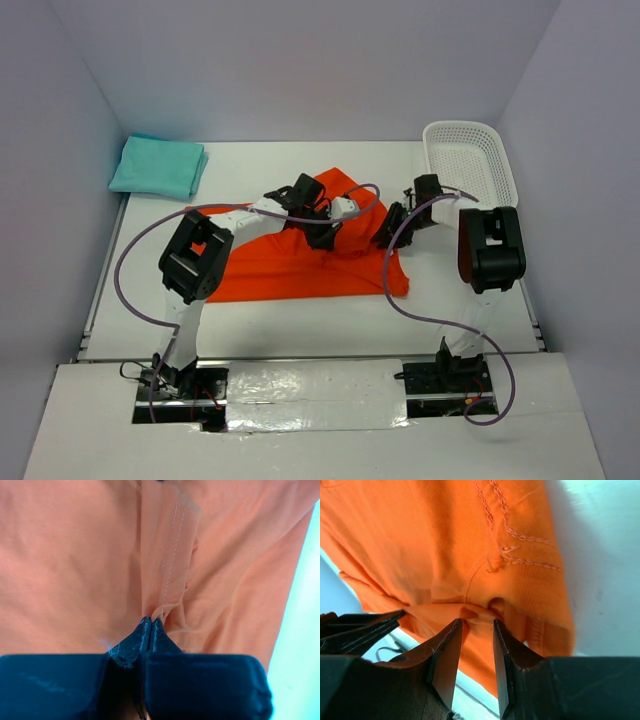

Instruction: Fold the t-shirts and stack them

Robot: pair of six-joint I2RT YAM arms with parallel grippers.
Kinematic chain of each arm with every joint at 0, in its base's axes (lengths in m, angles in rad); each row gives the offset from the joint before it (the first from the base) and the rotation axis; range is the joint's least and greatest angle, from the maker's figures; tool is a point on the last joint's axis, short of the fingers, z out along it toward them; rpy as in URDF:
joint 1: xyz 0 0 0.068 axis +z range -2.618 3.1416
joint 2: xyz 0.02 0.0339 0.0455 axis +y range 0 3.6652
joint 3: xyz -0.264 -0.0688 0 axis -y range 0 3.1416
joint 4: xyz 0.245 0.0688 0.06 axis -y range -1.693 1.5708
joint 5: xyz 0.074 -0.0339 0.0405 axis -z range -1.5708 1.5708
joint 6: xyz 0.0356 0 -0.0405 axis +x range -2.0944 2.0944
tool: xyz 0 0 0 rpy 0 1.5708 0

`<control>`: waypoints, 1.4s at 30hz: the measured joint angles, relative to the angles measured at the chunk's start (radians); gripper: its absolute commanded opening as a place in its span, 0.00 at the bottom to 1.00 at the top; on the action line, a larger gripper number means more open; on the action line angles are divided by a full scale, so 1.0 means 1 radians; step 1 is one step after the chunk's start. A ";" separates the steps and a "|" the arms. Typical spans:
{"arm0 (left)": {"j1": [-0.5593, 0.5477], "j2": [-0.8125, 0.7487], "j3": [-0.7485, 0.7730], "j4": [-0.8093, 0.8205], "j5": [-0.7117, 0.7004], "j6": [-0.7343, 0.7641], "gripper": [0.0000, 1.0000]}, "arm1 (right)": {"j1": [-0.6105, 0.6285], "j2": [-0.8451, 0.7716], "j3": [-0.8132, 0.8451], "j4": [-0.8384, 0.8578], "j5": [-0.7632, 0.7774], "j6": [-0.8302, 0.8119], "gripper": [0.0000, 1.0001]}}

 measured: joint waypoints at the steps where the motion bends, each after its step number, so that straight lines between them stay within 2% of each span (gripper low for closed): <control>1: 0.003 0.002 0.000 0.000 0.006 -0.023 0.19 | 0.000 -0.006 0.000 -0.002 0.010 -0.005 0.39; 4: 0.014 0.020 0.007 -0.003 0.032 -0.086 0.25 | 0.000 -0.054 0.000 -0.018 0.061 -0.044 0.31; 6: 0.023 0.027 0.007 -0.005 0.040 -0.112 0.25 | 0.009 -0.120 -0.006 -0.021 0.106 -0.081 0.17; 7: 0.026 0.029 0.007 -0.005 0.040 -0.124 0.24 | 0.016 -0.161 -0.010 -0.026 0.135 -0.100 0.07; 9: 0.032 0.030 0.007 -0.004 0.040 -0.144 0.21 | 0.042 -0.241 -0.022 -0.034 0.188 -0.132 0.00; 13: 0.050 0.030 0.007 0.006 0.040 -0.198 0.22 | 0.137 -0.317 -0.068 -0.052 0.234 -0.167 0.00; 21: 0.069 0.030 0.007 0.009 0.040 -0.241 0.24 | 0.287 -0.246 -0.138 -0.128 0.245 -0.161 0.00; 29: 0.069 0.030 0.007 0.009 0.039 -0.240 0.27 | 0.310 -0.150 -0.080 -0.125 0.290 -0.147 0.00; 35: 0.069 0.030 0.007 0.006 0.038 -0.233 0.37 | 0.310 -0.080 -0.009 -0.134 0.313 -0.138 0.00; 42: 0.069 0.030 0.007 -0.020 0.024 -0.205 0.41 | 0.311 -0.035 0.103 -0.135 0.336 -0.130 0.00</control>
